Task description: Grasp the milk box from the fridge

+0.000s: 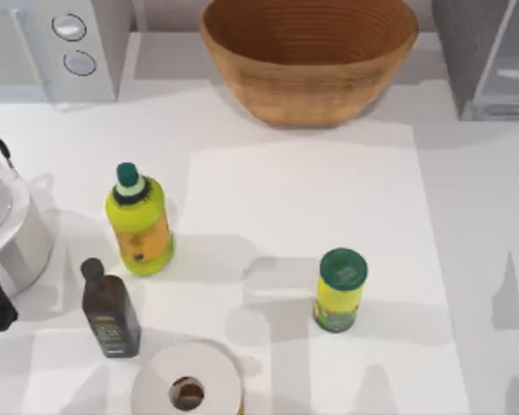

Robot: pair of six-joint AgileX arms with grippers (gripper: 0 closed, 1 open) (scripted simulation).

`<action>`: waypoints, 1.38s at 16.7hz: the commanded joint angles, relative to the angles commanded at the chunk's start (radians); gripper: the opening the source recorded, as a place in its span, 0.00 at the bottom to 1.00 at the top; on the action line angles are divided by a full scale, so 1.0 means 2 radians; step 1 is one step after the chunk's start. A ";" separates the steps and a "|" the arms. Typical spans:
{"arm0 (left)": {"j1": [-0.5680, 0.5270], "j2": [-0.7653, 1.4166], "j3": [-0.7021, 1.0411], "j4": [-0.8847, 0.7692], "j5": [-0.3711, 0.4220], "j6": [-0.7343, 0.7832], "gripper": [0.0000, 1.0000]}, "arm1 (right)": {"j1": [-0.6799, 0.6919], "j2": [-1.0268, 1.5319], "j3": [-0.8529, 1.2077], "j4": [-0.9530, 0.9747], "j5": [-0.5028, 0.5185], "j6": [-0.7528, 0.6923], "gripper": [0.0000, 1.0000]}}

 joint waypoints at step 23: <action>0.000 0.000 0.000 0.000 0.000 0.000 1.00 | -0.237 0.801 0.082 0.721 -0.228 0.008 1.00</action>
